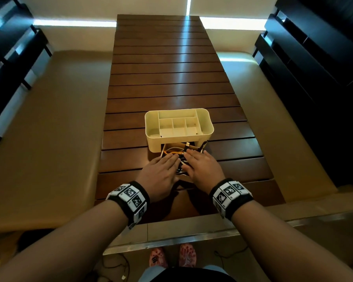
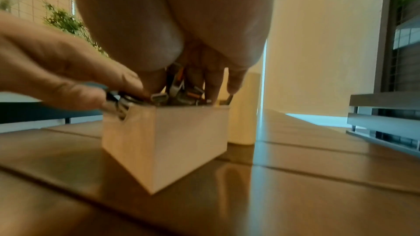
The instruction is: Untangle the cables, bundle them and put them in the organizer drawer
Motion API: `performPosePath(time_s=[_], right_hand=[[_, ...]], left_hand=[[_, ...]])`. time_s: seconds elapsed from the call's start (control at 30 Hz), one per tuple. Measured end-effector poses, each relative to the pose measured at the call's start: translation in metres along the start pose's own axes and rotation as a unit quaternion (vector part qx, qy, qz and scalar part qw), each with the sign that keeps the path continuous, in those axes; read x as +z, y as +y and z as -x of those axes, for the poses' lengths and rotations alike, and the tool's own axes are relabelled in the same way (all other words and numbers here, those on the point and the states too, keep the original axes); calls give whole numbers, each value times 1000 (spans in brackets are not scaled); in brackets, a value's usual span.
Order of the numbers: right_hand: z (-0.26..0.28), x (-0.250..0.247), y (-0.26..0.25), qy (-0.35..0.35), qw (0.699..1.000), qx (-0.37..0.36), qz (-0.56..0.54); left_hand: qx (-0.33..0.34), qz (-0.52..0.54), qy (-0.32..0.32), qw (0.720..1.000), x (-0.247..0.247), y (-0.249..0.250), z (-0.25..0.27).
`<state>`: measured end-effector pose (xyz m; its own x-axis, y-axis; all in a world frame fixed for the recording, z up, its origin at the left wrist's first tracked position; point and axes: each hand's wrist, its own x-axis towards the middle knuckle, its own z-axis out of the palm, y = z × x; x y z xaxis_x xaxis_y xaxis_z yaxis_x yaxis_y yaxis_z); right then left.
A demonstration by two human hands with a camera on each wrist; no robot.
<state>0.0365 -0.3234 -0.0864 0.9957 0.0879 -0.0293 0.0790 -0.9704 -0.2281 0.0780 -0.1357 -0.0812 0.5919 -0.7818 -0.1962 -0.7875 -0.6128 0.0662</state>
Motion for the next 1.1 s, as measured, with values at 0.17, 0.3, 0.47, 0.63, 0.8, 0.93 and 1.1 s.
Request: performPosePath(time_s=[0.17,0.3,0.47,0.63,0.8,0.93,1.1], right_hand=[[-7,-16,-8,-38,998,28,29],[-5,-7,-10,-80,996,48,4],[1,7,-12,-40,997,68,9],[2,8,-18,-21,996,82,-6],[3,3,-16,-33,996,86,-22],[1,1,-18,-31,994,96,-38],[2,5,-13,-16,993,101,-57]], left_hand=[[-17,14,23,999,4,2,0],[-18,59,45,997,4,0,-1],[-16,92,99,991,9,-4,32],[-59,85,72,992,33,7,65],[-107,253,98,956,16,-9,30],[-127,295,120,939,13,-20,13],[-206,327,123,914,8,-23,3]])
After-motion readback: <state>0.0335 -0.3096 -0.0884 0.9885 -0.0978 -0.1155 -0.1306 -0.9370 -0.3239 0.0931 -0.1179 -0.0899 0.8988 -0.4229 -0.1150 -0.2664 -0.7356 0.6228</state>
